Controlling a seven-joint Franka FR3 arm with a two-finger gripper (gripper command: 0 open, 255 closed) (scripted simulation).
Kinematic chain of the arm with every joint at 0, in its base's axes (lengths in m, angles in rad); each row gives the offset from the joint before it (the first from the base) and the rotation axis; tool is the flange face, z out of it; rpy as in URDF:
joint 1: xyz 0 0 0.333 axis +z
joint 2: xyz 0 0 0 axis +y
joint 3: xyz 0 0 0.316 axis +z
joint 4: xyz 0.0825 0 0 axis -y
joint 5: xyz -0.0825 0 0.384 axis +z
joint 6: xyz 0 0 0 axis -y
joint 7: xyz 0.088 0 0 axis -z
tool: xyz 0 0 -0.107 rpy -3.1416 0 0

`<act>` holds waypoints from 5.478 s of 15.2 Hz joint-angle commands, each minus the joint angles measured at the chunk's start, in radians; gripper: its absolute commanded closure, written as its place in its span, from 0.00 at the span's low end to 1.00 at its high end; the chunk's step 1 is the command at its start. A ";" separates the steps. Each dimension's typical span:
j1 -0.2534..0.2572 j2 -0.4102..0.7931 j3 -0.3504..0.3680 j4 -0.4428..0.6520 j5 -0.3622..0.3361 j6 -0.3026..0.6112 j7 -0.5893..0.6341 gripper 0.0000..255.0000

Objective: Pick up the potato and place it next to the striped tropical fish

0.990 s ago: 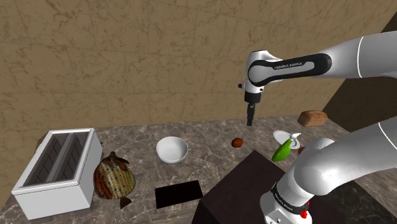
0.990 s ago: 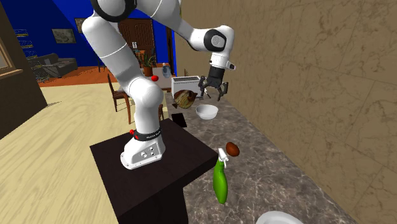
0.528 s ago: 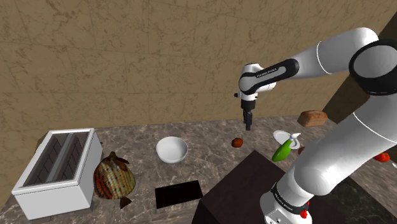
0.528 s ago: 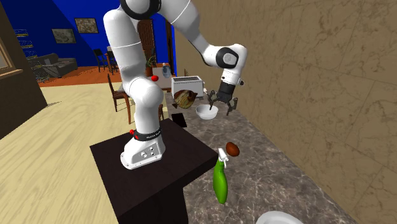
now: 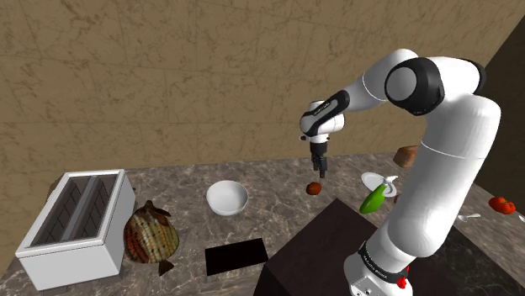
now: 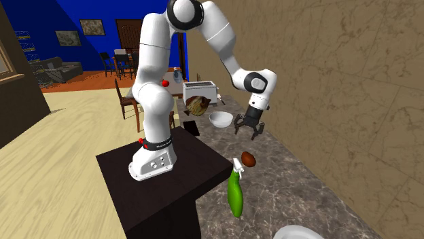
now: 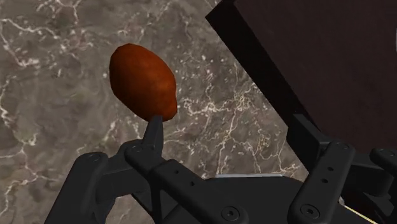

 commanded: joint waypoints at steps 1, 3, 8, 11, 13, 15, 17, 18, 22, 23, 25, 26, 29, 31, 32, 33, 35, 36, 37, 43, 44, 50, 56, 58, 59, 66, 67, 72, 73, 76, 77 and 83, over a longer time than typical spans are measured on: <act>-0.020 0.099 0.015 0.052 0.029 0.023 -0.080 0.00; -0.045 0.191 0.036 0.110 0.049 0.037 -0.146 0.00; -0.097 0.370 0.084 0.229 0.072 0.063 -0.257 0.00; -0.102 0.389 0.088 0.210 0.077 0.100 -0.261 0.00; -0.106 0.403 0.091 0.199 0.080 0.125 -0.263 0.00; -0.109 0.414 0.093 0.190 0.083 0.145 -0.265 0.00; -0.109 0.414 0.093 0.190 0.083 0.145 -0.265 0.00; -0.109 0.414 0.093 0.190 0.083 0.145 -0.265 0.00; -0.109 0.414 0.093 0.190 0.083 0.145 -0.265 0.00; -0.109 0.414 0.093 0.190 0.083 0.145 -0.265 0.00; -0.109 0.414 0.093 0.190 0.083 0.145 -0.265 1.00; -0.109 0.414 0.093 0.190 0.083 0.145 -0.265 1.00; -0.109 0.414 0.093 0.190 0.083 0.145 -0.265 1.00; -0.109 0.414 0.093 0.190 0.083 0.145 -0.265 1.00; -0.110 0.414 0.093 0.190 0.083 0.145 -0.265 1.00; -0.109 0.414 0.093 0.190 0.083 0.145 -0.265 1.00; -0.104 0.388 0.086 0.182 0.076 0.128 -0.264 1.00; -0.101 0.375 0.083 0.178 0.073 0.119 -0.263 1.00; -0.099 0.362 0.080 0.175 0.069 0.110 -0.262 1.00; -0.083 0.287 0.060 0.158 0.046 0.054 -0.256 1.00; -0.081 0.275 0.057 0.156 0.042 0.044 -0.255 1.00; -0.067 0.203 0.040 0.148 0.018 -0.018 -0.248 1.00; -0.056 0.135 0.026 0.149 -0.006 -0.083 -0.241 1.00; -0.052 0.113 0.022 0.150 -0.014 -0.106 -0.239 1.00; -0.050 0.102 0.020 0.152 -0.018 -0.117 -0.237 1.00; -0.040 0.031 0.009 0.167 -0.043 -0.199 -0.230 1.00; -0.039 0.021 0.008 0.170 -0.046 -0.211 -0.230 1.00; -0.033 -0.024 0.003 0.188 -0.061 -0.272 -0.226 1.00; -0.032 -0.032 0.003 0.192 -0.064 -0.284 -0.225 1.00; -0.017 -0.049 0.013 0.194 -0.061 -0.305 -0.203 1.00; -0.003 -0.054 0.024 0.189 -0.053 -0.308 -0.182 1.00; 0.076 -0.062 0.092 0.188 0.005 -0.329 -0.060 1.00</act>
